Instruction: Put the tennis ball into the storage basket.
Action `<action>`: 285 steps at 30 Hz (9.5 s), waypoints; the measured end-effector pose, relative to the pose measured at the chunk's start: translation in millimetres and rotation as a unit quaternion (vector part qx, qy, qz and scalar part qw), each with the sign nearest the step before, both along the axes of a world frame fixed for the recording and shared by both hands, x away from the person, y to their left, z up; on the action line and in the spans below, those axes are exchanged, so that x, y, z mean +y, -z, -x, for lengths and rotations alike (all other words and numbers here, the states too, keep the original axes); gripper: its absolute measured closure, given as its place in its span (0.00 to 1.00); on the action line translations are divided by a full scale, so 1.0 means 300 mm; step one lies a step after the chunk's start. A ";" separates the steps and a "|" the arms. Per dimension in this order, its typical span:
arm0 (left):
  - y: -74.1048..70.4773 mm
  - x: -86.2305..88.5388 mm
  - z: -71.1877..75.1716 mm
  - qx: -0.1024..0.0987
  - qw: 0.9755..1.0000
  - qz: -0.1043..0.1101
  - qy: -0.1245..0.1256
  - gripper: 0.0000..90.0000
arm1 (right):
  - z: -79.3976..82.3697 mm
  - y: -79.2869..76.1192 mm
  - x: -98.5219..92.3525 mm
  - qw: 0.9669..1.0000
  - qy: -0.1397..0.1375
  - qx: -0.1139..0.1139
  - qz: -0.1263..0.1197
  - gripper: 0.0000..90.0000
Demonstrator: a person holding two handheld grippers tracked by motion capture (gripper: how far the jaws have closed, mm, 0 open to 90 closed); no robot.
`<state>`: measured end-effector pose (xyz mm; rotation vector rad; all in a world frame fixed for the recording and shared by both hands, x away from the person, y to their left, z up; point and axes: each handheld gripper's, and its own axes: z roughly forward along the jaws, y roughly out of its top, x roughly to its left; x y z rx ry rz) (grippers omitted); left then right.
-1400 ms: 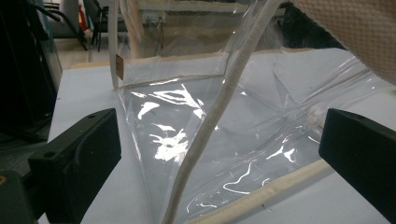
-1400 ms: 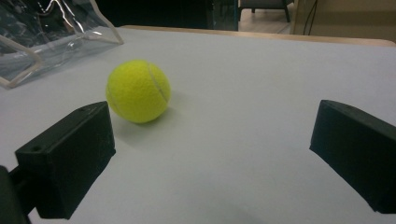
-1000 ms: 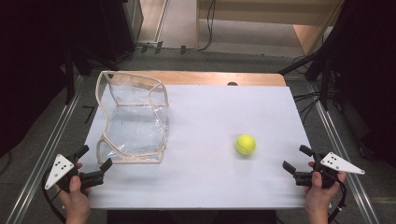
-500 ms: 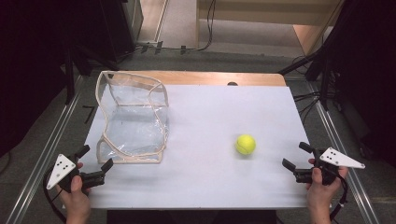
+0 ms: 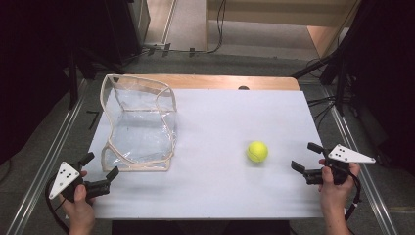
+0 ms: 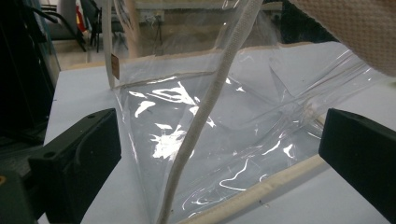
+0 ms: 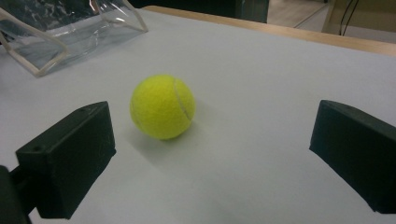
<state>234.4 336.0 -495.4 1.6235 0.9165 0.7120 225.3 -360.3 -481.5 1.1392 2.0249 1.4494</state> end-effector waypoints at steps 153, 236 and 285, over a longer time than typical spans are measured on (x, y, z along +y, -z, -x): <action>0.000 0.001 0.003 0.003 1.000 0.002 0.013 0.00 | -0.416 -0.049 0.524 0.889 -0.176 0.268 0.326 0.25; -0.001 0.003 0.002 0.005 1.000 0.006 0.014 0.00 | -0.462 -0.328 1.004 0.859 -0.308 0.217 0.347 0.25; -0.001 0.002 0.001 0.006 1.000 0.007 0.014 0.00 | -0.429 -0.542 1.155 0.847 -0.365 0.188 0.337 0.25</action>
